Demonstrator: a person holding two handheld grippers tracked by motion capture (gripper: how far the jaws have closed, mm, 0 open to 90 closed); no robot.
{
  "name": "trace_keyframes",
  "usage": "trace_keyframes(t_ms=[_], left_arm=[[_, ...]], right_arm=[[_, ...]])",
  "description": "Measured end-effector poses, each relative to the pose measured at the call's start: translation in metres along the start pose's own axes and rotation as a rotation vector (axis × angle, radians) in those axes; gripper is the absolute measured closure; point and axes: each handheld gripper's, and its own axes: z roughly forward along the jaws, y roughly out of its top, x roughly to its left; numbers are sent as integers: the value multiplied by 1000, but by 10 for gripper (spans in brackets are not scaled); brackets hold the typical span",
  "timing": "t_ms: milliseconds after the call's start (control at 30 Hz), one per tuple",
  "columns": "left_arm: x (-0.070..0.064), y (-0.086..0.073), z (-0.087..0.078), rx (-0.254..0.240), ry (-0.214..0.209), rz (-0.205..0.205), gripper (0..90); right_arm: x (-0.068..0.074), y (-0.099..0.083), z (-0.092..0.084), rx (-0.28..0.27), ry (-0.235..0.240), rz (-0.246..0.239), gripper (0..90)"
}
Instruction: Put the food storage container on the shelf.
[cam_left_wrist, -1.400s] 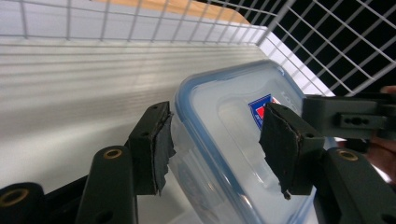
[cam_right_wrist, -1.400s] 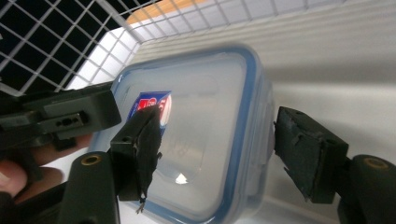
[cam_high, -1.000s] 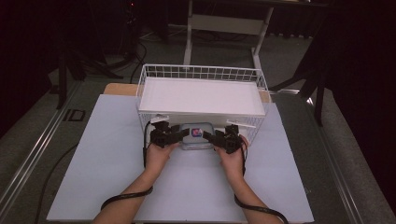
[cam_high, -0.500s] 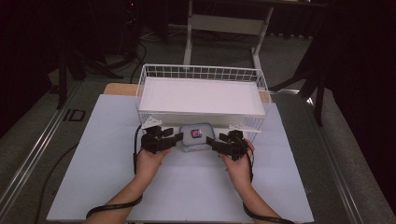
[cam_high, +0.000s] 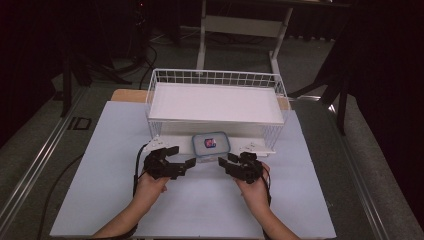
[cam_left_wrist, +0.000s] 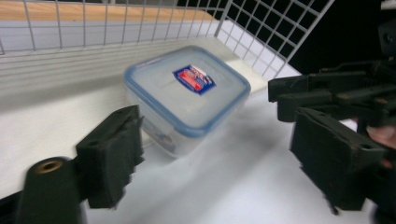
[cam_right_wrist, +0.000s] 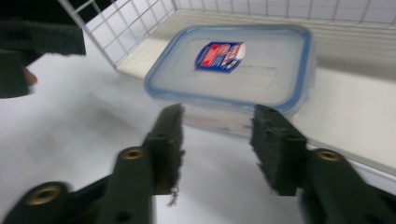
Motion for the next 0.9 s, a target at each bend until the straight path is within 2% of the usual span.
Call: trace_keyframes(t_ms=[100,233,333,367,400,433,500,567,667,767,900], left_arm=[[-3,-5,-5,-19,-15,45,14],[-4,-15,-11,-20,-10,66,13],[-1,-22,-13,2,-11,77,13],[1,-25,-14,3,-36,74,13],[1,-27,-14,-1,-35,74,13],[2,-29,-14,-8,-15,86,13],[4,-32,-14,-15,-29,85,13],[5,-34,-14,-32,-16,78,13],[3,-34,-13,-48,16,108,13],[1,-34,-13,-50,26,128,13],[1,-35,-13,-52,22,116,13]], right_arm=[[5,-4,3,17,-6,-31,658],[7,-7,7,29,3,-47,812],[7,-8,12,46,13,-54,868],[7,-8,13,50,9,-55,875],[7,-9,16,55,8,-62,881],[7,-9,17,58,7,-60,883],[7,-9,19,58,4,-60,892],[7,-9,22,57,2,-59,894],[8,-10,27,62,1,-62,895],[9,-9,33,63,-4,-61,896],[10,-7,40,62,-14,-63,897]])
